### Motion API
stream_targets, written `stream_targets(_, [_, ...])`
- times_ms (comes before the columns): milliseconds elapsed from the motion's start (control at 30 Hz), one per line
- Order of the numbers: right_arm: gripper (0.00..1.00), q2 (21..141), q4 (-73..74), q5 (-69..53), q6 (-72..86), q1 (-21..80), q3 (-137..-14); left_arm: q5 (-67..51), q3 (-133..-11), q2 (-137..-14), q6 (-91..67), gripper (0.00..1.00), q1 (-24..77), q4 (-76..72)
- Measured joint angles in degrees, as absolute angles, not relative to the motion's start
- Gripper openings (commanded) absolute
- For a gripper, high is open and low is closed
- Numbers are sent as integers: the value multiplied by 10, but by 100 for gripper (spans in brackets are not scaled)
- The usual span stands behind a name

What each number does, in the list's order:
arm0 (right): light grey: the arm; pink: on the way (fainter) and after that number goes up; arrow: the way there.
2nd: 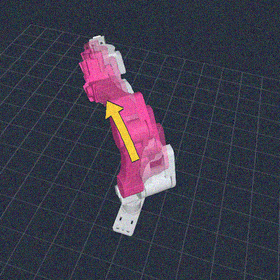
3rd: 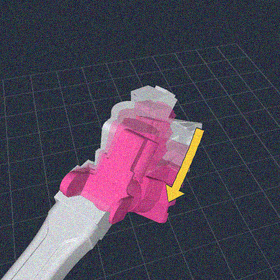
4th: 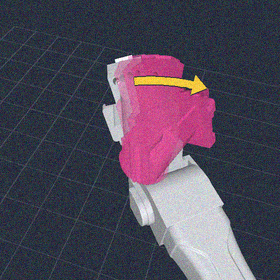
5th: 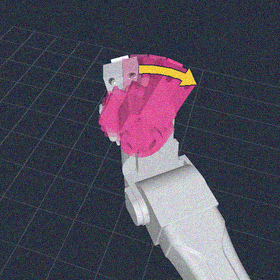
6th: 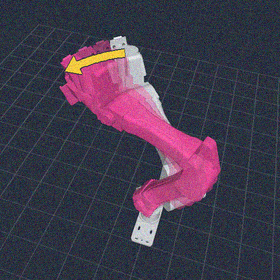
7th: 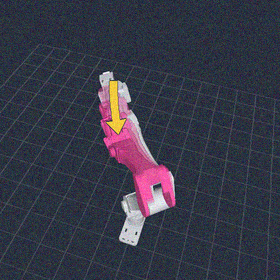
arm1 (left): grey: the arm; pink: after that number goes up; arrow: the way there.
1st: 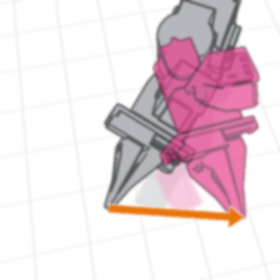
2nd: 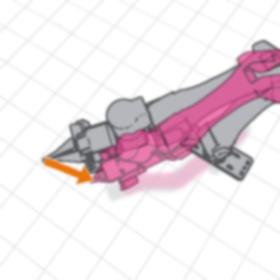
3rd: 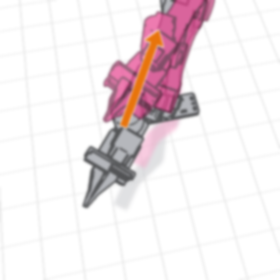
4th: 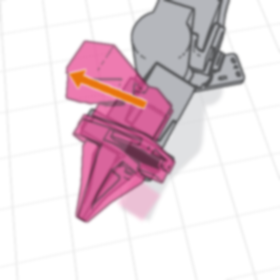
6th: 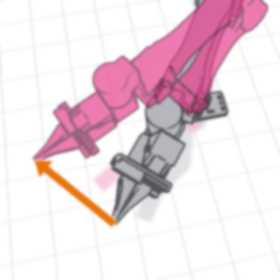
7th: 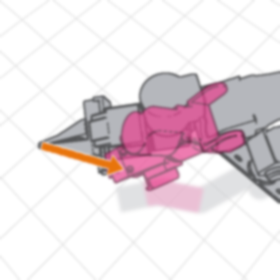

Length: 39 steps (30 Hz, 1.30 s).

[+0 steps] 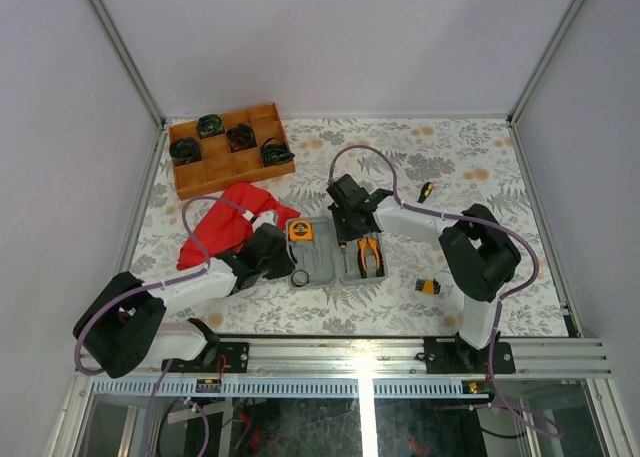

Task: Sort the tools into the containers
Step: Place the screwdriver in the storage box.

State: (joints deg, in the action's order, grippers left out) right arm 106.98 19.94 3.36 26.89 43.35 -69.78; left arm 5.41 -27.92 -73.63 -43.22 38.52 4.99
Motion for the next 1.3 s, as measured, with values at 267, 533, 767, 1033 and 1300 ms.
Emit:
stream_targets(267, [33,1081,194,40,254,429,-722,54,-273,-726,-452,19,395,48])
stream_targets(533, [45,959,187,94,249,429,-682,65,-289,-678,-454,39,402,117])
stream_targets(767, [57,813,174,154,254,401,-630,93,-338,-614,-454,46,402,185])
stream_targets(1033, [62,772,126,189,277,261,-512,117,-445,-576,-420,51,401,293])
stream_targets(1300, [60,858,83,189,302,183,-511,162,-536,-575,-339,61,401,350])
